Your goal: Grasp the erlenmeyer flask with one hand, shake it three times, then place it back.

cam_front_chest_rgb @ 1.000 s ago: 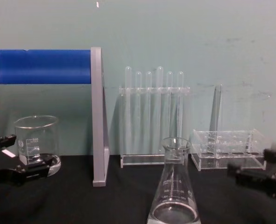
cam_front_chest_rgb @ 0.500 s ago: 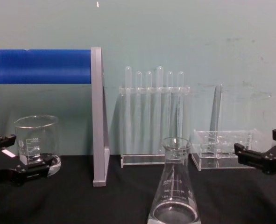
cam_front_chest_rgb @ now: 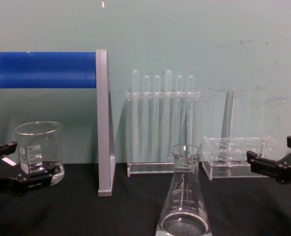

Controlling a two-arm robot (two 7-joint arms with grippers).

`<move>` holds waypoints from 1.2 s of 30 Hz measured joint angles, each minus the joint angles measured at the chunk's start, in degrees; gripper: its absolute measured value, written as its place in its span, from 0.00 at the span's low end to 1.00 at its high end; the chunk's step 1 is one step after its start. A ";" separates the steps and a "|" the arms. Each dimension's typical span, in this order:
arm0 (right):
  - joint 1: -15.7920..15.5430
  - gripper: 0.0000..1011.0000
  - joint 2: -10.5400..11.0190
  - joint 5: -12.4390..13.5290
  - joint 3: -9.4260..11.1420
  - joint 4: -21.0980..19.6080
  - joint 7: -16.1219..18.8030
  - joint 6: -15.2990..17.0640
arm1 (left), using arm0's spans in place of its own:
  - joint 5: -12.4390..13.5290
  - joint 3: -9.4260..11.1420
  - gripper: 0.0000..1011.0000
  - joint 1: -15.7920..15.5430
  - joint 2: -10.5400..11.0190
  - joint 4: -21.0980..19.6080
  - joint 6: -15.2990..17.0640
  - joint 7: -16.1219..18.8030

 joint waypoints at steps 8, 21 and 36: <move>-0.12 0.99 0.05 0.18 0.05 -0.18 0.04 0.03 | 0.00 0.00 0.99 0.00 0.00 0.00 0.00 0.00; -0.21 0.99 0.12 0.28 0.09 -0.29 0.08 0.09 | 0.00 0.00 0.99 0.00 0.00 0.00 0.00 0.00; -0.25 0.99 0.12 0.34 0.08 -0.36 0.09 0.10 | 0.00 0.00 0.99 0.00 0.00 0.00 0.00 0.00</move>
